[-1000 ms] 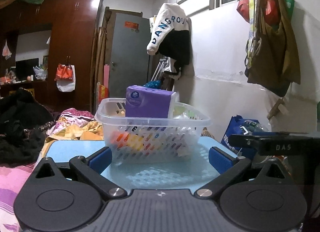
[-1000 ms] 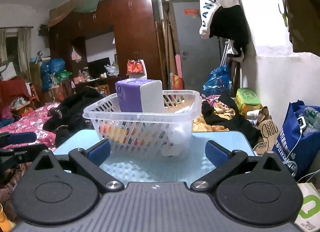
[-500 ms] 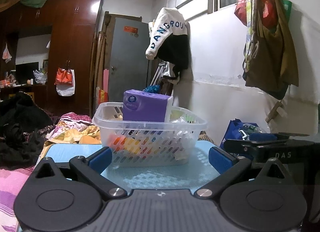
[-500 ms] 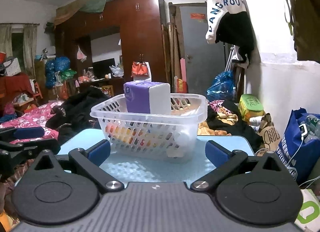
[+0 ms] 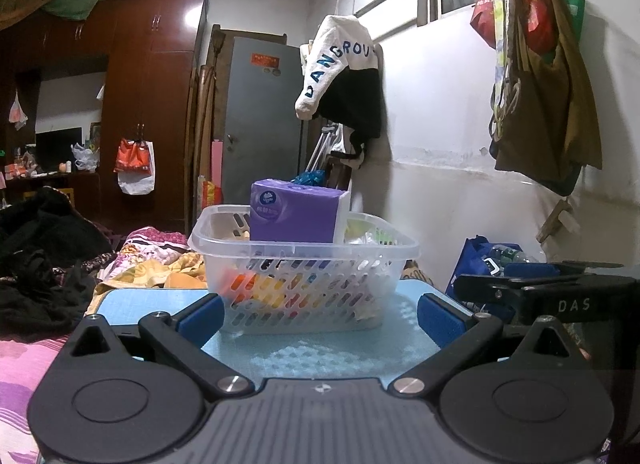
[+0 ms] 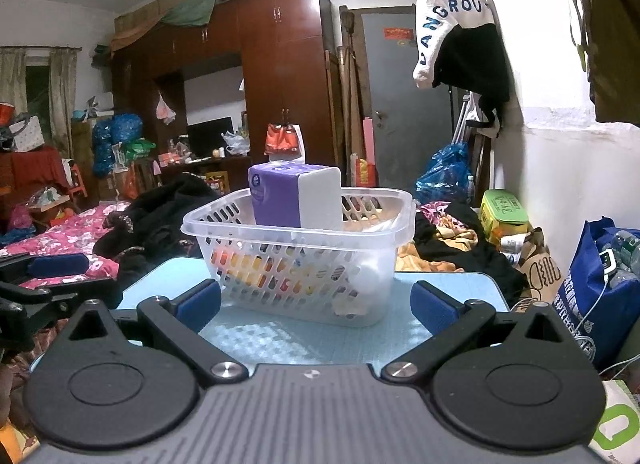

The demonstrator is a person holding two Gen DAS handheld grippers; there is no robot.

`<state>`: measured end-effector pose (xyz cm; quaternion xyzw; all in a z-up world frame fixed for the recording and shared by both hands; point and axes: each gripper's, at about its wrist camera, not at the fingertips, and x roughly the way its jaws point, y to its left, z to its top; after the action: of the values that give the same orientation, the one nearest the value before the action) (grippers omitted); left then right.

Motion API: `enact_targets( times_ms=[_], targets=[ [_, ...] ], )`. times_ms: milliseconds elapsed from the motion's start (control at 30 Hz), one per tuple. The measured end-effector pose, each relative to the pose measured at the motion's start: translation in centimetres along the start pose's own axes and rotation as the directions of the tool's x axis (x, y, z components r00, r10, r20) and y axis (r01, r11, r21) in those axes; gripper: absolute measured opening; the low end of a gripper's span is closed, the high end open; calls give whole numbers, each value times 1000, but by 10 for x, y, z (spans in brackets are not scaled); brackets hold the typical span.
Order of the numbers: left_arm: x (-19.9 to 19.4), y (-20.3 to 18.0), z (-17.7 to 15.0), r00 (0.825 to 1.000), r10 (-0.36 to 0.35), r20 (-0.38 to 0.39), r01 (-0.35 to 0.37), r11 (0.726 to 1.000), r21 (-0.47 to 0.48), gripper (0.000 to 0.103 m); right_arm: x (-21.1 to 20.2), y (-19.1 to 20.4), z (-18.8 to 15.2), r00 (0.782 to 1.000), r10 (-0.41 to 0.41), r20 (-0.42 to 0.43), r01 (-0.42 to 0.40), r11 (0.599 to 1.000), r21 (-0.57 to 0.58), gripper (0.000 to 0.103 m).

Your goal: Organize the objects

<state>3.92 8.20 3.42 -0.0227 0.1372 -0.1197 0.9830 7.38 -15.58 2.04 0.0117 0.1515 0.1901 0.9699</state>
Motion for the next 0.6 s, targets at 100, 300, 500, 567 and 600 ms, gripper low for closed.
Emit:
enact_targets(
  times_ms=[100,300,500,567,600],
  targets=[
    [1,-1,0,1000,1,-2,-1,1000,1,103,-1,0,0,1000,-1,2,1,1000,-3,103],
    [2,-1,-1,1000,5,-5,-5,1000,-4,103,-1,0,-1,1000,0,1,0,1000,-2,103],
    [4,1,-2,1000,6,-5,-6,1000,-13,103,-2,-1,-1,1000,0,-1,0,1000,-9,103],
    [5,1,-2,1000,3,-5,-3,1000,-11,103,-1,-1,-1,1000,1,0,-1,1000,-8,103],
    [5,0,-2,1000,0,-5,0,1000,-8,103,-2,-1,-1,1000,1,1,-1,1000,-9,103]
  ],
)
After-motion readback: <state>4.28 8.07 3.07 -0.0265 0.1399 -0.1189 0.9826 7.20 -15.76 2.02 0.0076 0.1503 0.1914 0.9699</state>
